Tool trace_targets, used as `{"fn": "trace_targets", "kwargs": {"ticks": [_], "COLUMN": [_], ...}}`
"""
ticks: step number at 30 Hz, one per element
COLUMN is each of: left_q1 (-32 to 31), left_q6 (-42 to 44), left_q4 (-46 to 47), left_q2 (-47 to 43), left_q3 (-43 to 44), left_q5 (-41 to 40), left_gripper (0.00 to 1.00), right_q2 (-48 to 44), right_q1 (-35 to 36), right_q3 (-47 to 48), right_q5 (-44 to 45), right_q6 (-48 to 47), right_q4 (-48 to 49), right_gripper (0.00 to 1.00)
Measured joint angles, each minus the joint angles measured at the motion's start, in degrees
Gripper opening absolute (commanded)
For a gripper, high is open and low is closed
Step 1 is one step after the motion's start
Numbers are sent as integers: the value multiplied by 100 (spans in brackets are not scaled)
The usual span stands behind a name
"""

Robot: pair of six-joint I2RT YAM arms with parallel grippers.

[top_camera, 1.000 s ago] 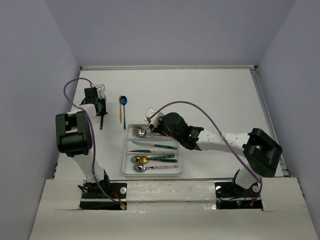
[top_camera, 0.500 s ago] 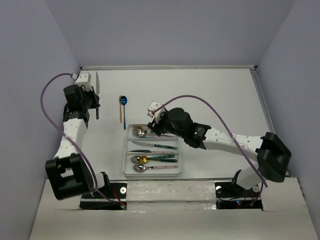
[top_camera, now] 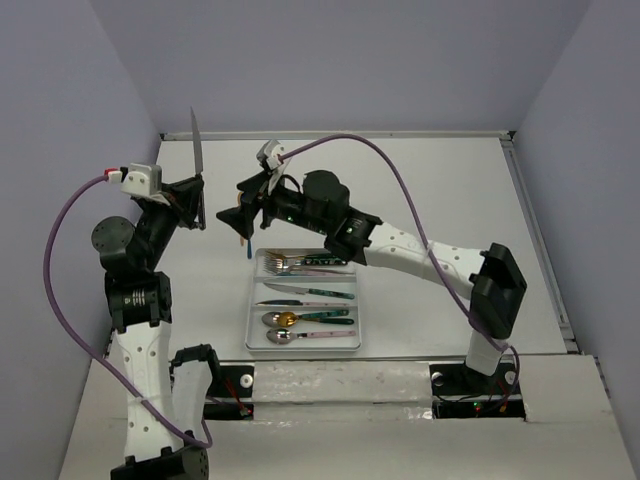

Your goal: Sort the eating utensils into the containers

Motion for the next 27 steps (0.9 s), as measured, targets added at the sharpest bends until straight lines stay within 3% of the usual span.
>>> {"fn": "trace_targets", "kwargs": {"ticks": [5, 13, 17, 18, 20, 24, 26, 27], "left_q1": [0, 2, 7, 7, 7, 13, 50, 59], "left_q6": [-302, -503, -573, -584, -605, -651, -649, -647], "left_q4": [-70, -122, -24, -11, 2, 76, 76, 70], "left_q2": [103, 205, 168, 162, 146, 116, 116, 116], "left_q3": [-282, -431, -433, -435, -442, -509, -533, -538], "left_q5": [24, 31, 26, 28, 57, 83, 24, 4], "left_gripper": [0, 0, 0, 0, 0, 0, 0, 0], "right_q2": [671, 1213, 1349, 1366, 1412, 1591, 1700, 1733], "right_q1": [68, 122, 129, 129, 129, 120, 122, 122], "right_q3": [551, 863, 1075, 1104, 1174, 1388, 1486, 1508], "right_q5": [-114, -168, -166, -160, -120, 24, 94, 136], "right_q6": [625, 1014, 1036, 1049, 1071, 1069, 1071, 1078], "right_q4": [149, 144, 131, 133, 120, 98, 96, 96], "right_gripper": [81, 65, 48, 38, 27, 23, 12, 0]}}
